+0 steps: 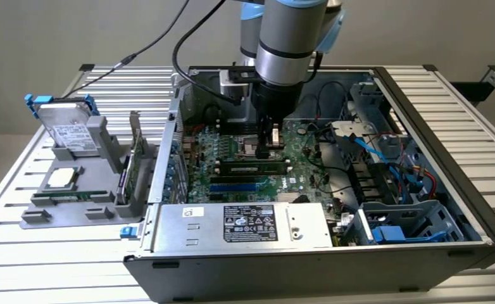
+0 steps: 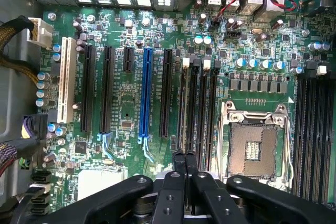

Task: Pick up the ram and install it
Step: 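Insert the ram into the slot, then press down the ram until it locks into place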

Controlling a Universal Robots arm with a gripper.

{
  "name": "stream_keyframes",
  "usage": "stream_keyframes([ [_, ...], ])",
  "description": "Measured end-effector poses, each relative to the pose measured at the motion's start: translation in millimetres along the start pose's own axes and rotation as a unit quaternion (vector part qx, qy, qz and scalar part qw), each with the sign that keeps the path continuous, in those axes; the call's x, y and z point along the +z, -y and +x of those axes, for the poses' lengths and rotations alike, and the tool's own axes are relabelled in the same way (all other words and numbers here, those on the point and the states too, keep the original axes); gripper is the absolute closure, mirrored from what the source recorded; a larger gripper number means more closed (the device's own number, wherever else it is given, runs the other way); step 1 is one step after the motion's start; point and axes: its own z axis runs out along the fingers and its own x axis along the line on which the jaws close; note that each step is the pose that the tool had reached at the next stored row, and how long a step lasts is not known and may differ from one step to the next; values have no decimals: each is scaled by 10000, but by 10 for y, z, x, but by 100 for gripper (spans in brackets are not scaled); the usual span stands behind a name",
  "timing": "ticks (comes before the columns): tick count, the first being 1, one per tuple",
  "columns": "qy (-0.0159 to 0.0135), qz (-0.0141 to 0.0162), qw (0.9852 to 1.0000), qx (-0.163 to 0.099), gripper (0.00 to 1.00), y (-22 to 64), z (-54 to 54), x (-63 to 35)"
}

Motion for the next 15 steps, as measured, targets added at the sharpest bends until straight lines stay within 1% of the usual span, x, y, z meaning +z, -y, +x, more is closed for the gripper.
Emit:
stream_keyframes([
  [13, -1, 0, 10000, 0, 90, 0, -1, -1],
  [15, 0, 8, 10000, 1, 90, 26, 0, -2],
])
